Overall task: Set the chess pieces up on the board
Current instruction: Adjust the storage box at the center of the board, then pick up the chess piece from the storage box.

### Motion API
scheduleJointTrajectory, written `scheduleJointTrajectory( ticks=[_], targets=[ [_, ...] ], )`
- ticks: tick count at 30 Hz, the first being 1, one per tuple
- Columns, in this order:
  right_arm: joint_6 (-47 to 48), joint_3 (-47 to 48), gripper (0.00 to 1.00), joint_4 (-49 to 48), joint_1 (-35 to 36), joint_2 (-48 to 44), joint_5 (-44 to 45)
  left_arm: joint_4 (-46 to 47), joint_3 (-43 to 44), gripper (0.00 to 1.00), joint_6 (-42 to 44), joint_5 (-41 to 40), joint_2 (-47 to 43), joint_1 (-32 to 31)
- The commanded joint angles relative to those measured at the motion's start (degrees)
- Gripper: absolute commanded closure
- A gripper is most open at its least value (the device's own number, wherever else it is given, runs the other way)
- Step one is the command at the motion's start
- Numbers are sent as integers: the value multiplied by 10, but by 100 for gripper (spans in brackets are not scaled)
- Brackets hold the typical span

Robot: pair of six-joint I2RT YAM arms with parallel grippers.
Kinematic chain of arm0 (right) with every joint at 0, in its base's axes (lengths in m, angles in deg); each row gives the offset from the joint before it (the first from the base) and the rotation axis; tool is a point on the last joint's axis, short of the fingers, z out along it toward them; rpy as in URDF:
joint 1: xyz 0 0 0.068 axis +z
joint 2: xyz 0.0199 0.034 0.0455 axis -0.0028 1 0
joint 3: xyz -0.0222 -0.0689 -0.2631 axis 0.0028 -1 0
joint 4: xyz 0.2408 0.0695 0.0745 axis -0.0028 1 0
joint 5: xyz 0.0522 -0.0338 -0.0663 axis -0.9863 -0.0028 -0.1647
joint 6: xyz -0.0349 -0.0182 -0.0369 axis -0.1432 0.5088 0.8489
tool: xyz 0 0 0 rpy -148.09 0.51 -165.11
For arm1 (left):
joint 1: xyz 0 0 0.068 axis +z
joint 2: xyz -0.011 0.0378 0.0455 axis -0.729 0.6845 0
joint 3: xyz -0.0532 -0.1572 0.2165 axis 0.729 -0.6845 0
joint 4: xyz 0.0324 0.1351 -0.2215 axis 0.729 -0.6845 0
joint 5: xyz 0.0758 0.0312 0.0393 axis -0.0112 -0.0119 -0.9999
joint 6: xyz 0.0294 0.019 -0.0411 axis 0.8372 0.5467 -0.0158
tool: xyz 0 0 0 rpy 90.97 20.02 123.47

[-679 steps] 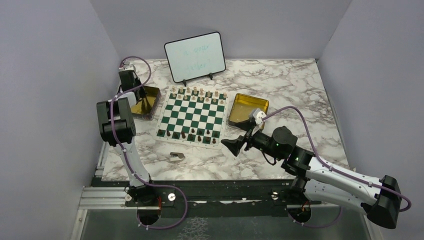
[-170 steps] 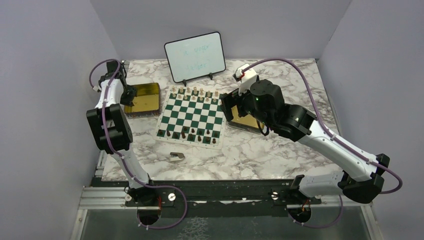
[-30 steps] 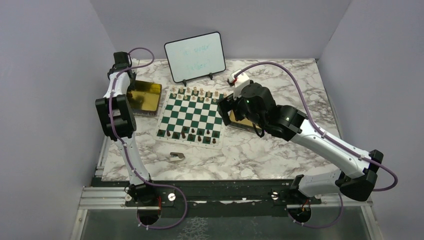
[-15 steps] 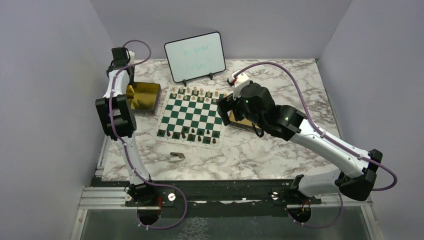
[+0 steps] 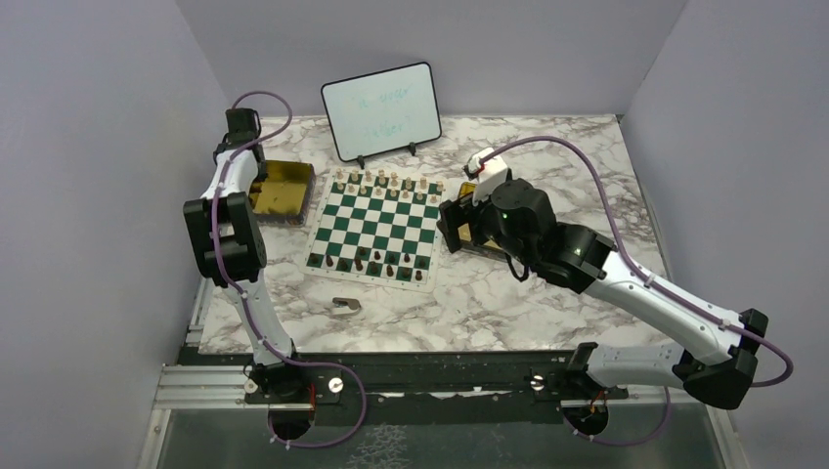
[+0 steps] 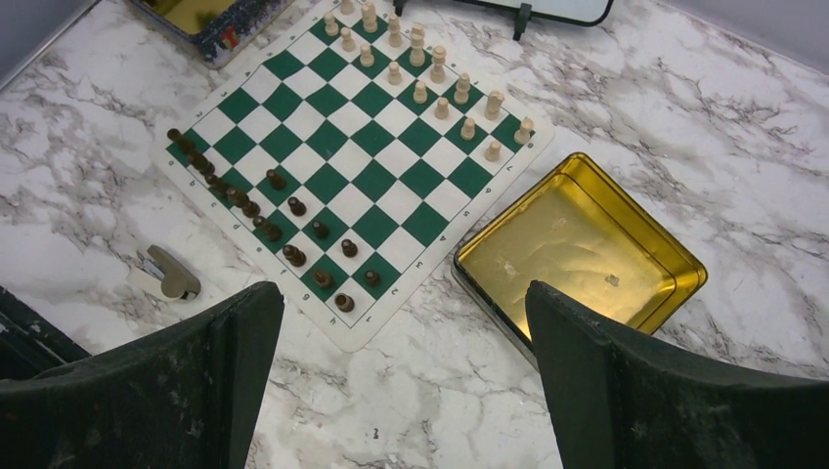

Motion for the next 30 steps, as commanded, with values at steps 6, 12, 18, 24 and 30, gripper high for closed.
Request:
scheduleJointTrajectory(
  ticks=[6,12,18,24,30],
  targets=[
    [6,-10,0,-23,2,-27,28,65,-36,74,-36,-4,-7,1],
    [5,-2,0,-20,2,-11,26,51,39,74,0,-36,44,-14],
    [16,11,0,-23,2,7,30,37,40,74,-12,-74,47,-15],
    [18,10,0,-26,2,12,30,35,17,74,-19,-53,42,-8],
    [18,11,0,-33,1,17,31,15,12,74,-31,-25,43,-5]
  ],
)
